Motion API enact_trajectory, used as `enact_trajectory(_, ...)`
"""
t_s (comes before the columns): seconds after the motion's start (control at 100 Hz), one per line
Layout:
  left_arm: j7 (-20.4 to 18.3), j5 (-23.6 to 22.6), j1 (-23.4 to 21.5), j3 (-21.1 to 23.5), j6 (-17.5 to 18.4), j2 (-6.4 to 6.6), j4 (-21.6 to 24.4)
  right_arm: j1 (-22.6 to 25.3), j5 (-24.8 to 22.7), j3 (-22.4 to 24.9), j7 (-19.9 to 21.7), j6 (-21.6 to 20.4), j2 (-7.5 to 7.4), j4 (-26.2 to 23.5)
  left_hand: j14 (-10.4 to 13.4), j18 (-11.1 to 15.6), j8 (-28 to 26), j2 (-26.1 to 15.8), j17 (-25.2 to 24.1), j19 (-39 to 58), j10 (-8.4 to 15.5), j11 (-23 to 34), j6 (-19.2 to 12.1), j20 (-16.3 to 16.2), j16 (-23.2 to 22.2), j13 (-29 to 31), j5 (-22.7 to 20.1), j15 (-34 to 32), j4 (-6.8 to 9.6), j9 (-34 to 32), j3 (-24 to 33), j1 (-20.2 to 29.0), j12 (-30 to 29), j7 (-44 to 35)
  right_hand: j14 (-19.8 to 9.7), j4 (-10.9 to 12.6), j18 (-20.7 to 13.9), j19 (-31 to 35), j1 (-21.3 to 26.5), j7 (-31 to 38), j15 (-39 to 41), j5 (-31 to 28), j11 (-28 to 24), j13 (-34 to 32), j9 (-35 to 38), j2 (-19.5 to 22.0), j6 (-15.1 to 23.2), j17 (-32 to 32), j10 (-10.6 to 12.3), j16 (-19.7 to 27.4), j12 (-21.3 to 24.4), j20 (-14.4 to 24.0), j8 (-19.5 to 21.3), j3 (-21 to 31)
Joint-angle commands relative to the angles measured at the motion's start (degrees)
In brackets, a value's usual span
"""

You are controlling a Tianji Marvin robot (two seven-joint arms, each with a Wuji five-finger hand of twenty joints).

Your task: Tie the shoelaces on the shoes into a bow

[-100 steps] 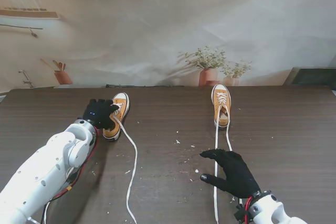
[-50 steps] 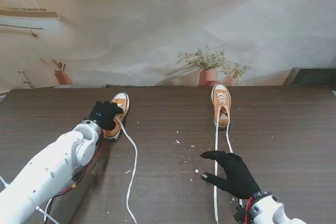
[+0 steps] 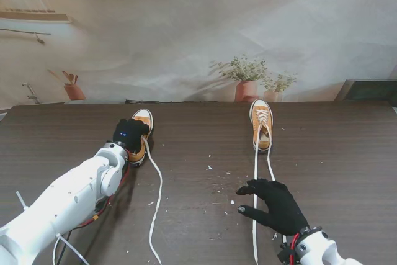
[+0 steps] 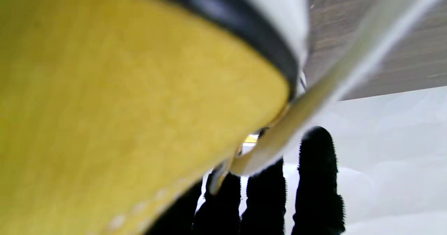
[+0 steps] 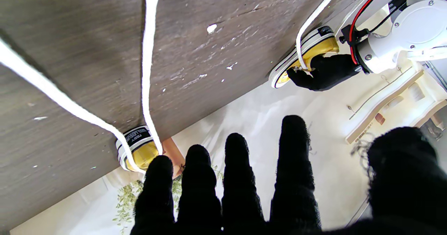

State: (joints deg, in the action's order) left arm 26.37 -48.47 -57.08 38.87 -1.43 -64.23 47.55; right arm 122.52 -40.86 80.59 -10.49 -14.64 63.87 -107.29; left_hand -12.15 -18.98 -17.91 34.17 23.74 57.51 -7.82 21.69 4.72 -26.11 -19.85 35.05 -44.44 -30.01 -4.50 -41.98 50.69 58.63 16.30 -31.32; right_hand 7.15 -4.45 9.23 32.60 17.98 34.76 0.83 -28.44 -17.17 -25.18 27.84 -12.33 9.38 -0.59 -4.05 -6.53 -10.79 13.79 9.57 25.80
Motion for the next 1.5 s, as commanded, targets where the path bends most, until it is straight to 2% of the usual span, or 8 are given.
enact_trajectory(0.0,-0.47,0.02,-0.53,-0.46,0.59,-1.18,-1.56,0.40,-0.39,0.25,0.39,0.02,-0.11,-0.42,-0.42,-6.73,-4.91,-2.76,1.97,3.61,1.26,3.55,-14.33,4.00,-4.48,5.17,-11.40,-2.59,-2.05,-4.63,8.67,7.74,3.34,-13.00,-0.26,0.79,-0.29,0.57,1.94,0.71,0.07,-2.25,-0.06,-1.04,1.62,-0.62,3.01,0.02,0.29,0.31,-0.73,-0.81,1.32,-1.47)
enact_trajectory(0.06,0.63,0.22,-0.64,-0.52,0.58,-1.43,-1.85,0.42,-0.50,0.30,0.25,0.05,-0.09,-0.41,-0.20,-7.79,-7.54,0.13,6.40,12.73,2.55,8.77,-14.98,9.76,-9.19,10.89,-14.07,-7.89,-5.67,-10.41,11.69,10.61,7.50,-21.36,-0.25,0.72,-0.30,0.69,2.60,0.98,0.11,-3.63,-0.23,-1.27,2.10,-0.94,3.81,-0.02,0.37,0.33,-0.81,-0.86,1.55,-1.73)
enact_trajectory(0.11,0.72,-0.02,-1.08,0.04,0.44,-1.35,-1.22,0.37,-0.51,0.30,0.17,0.08,-0.07,-0.37,0.08,-6.88,-9.83,3.59,9.99,20.79,4.10,15.24,-15.46,11.27,-13.27,13.26,-15.53,-14.74,-7.50,-13.68,13.74,12.07,12.25,-27.62,-0.26,0.67,-0.33,0.78,2.95,1.10,0.11,-4.37,-0.28,-1.37,2.28,-1.13,4.16,-0.02,0.43,0.36,-0.84,-0.90,1.70,-1.96)
enact_trajectory(0.22,-0.02,-1.61,-3.37,3.08,-0.25,-0.70,2.46,0.24,-0.57,0.24,-0.11,0.20,-0.04,-0.24,-1.43,-3.00,-17.10,8.09,12.86,32.97,5.20,27.48,-14.51,9.33,-19.07,13.32,-17.42,-27.28,-10.11,-15.38,19.23,12.60,22.83,-39.20,-0.25,0.63,-0.32,1.05,3.51,1.13,0.13,-5.21,-0.36,-1.58,2.61,-1.48,4.59,-0.07,0.41,0.42,-0.90,-0.98,1.94,-2.35)
enact_trajectory(0.37,-1.52,-5.94,-8.21,8.89,-0.49,0.69,10.27,0.14,-0.62,0.16,-0.14,0.44,-0.03,-0.22,-3.62,2.47,-24.65,10.17,15.67,40.44,4.43,31.97,-13.09,6.12,-22.28,13.34,-17.35,-34.12,-12.30,-16.89,22.65,12.80,31.66,-45.95,-0.21,0.68,-0.31,1.39,3.76,0.91,0.09,-5.35,-0.28,-1.61,2.74,-1.45,4.49,0.04,0.36,0.50,-0.89,-1.12,2.14,-2.74)
enact_trajectory(0.53,-3.31,-9.66,-13.77,13.69,-1.55,1.55,18.61,0.14,-0.86,0.04,-0.37,0.21,-0.04,-0.27,-4.98,6.08,-27.17,10.58,17.95,44.43,3.55,32.59,-12.72,4.85,-24.10,13.64,-17.00,-36.50,-12.77,-17.60,24.15,12.37,35.17,-47.39,-0.21,0.75,-0.31,1.69,3.89,0.74,0.11,-5.43,-0.26,-1.67,2.85,-1.42,4.28,0.10,0.35,0.54,-0.91,-1.30,2.34,-3.03)
enact_trajectory(1.05,-2.68,-8.34,-22.56,14.22,2.52,0.55,32.24,0.72,-1.37,0.29,-1.49,-0.34,0.10,-0.56,-5.03,6.21,-27.73,10.49,17.66,44.47,3.42,32.10,-12.34,5.05,-24.21,13.41,-16.77,-36.29,-12.67,-17.52,24.14,12.35,35.92,-46.93,-0.20,0.84,-0.42,2.30,4.23,0.51,0.11,-5.57,-0.12,-1.66,2.93,-1.34,4.34,0.28,0.27,0.60,-0.89,-1.96,2.83,-3.51)
enact_trajectory(1.49,-4.27,-11.31,-30.70,12.43,2.90,0.98,47.13,1.36,-1.49,0.62,-2.25,-0.56,0.24,-0.91,-5.54,5.80,-27.78,10.35,17.13,44.43,3.03,31.66,-11.71,4.88,-24.48,13.23,-16.58,-35.92,-12.89,-17.44,23.83,12.56,36.15,-46.48,-0.21,0.88,-0.62,2.63,4.42,0.38,0.09,-5.58,-0.07,-1.59,2.93,-1.23,4.38,0.28,0.31,0.63,-0.89,-2.39,3.05,-3.65)
